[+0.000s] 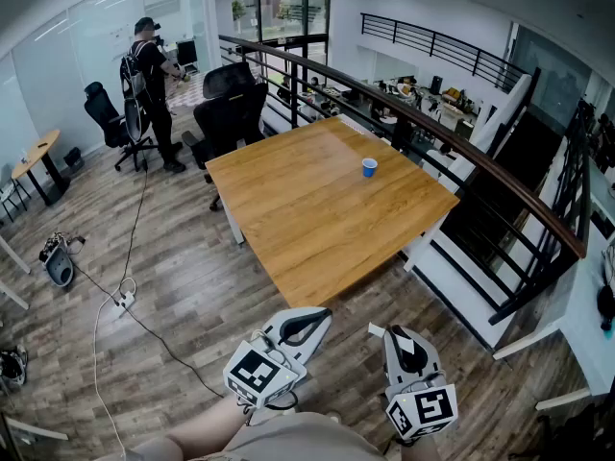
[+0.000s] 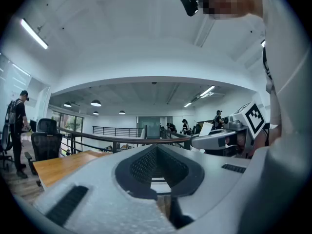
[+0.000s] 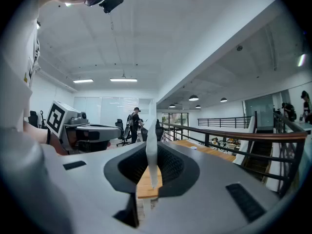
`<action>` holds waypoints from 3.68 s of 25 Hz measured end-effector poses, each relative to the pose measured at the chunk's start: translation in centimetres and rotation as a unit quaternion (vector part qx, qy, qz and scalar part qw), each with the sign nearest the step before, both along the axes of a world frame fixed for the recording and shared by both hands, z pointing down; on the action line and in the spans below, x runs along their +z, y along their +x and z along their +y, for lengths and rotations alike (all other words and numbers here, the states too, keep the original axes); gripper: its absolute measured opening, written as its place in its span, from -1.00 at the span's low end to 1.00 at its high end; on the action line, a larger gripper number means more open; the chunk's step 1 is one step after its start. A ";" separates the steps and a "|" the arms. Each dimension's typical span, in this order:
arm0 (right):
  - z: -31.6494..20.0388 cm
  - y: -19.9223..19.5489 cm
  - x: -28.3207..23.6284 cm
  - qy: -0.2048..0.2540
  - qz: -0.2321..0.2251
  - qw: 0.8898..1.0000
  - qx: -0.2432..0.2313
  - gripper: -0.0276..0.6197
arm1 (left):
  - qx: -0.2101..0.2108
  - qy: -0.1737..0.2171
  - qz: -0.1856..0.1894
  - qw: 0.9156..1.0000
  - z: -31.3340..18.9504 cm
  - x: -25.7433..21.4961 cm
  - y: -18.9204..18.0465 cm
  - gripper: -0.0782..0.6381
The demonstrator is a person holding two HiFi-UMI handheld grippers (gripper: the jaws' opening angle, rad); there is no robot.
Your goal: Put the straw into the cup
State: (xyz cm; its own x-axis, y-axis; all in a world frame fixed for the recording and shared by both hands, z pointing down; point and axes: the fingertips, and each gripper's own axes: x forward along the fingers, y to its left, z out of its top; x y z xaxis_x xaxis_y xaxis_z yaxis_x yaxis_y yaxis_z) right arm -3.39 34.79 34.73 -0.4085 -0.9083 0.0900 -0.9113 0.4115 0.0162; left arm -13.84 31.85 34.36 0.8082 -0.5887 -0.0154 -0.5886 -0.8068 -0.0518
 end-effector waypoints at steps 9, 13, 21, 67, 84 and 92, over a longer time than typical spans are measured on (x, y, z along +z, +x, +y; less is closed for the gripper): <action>-0.7 0.4 -0.4 0.001 0.001 1.000 0.000 -0.76 | 0.007 -0.010 0.004 1.000 -0.1 0.0 1.1 -0.74; -0.9 0.8 -0.7 0.002 0.005 1.000 0.015 -0.76 | 0.003 -0.010 0.002 1.000 -0.3 0.1 0.8 -0.74; -0.5 1.6 -1.5 0.007 0.000 1.000 0.015 -0.76 | 0.015 -0.026 0.017 0.999 0.0 -0.3 1.7 -0.74; -3.4 14.7 0.9 0.039 -0.054 0.998 0.014 -0.75 | -0.014 -0.030 0.006 0.999 -3.1 3.6 12.8 -0.74; -20.1 15.6 1.8 0.030 -0.042 0.998 0.018 -0.75 | -0.004 -0.027 0.013 1.000 -19.9 4.6 14.2 -0.74; -31.3 16.0 0.9 0.011 -0.039 0.999 0.017 -0.75 | 0.002 -0.041 0.003 0.999 -30.7 3.6 15.1 -0.74</action>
